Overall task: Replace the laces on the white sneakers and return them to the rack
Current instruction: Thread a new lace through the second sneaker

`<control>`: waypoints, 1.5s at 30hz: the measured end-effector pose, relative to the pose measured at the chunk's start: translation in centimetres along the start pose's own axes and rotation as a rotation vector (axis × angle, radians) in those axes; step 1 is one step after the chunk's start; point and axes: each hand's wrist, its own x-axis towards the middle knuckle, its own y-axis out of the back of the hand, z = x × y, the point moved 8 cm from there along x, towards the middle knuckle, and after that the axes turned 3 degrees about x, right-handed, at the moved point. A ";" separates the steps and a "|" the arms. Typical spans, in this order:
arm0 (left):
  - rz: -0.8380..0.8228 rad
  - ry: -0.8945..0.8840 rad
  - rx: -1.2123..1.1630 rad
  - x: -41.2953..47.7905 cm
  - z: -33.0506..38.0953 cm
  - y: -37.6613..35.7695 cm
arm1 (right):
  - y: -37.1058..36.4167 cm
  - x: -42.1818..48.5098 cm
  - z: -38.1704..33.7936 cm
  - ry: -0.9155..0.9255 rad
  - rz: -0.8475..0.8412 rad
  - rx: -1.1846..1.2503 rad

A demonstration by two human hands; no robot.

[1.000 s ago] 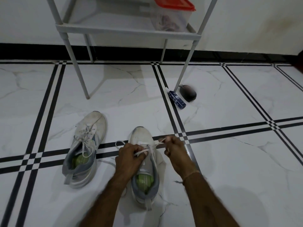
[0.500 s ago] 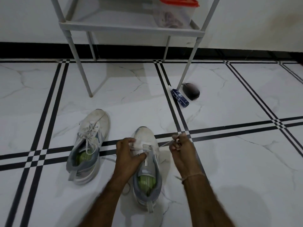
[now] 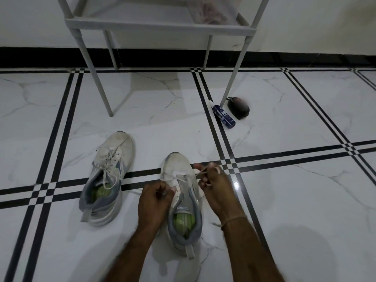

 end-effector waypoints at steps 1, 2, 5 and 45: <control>-0.007 0.012 -0.017 0.2 -0.1 -0.1 | 0.3 0.0 -1.1 0.008 0.029 0.127; -0.010 0.031 -0.046 0.2 -0.1 -0.2 | 0.8 -0.1 -1.8 0.027 0.059 0.159; -0.035 0.083 -0.125 0.4 0.1 -0.5 | 1.9 -0.2 -2.5 0.139 0.089 -0.398; -0.023 0.128 -0.141 1.8 0.9 0.6 | -0.2 -0.4 -3.5 0.238 0.144 -0.592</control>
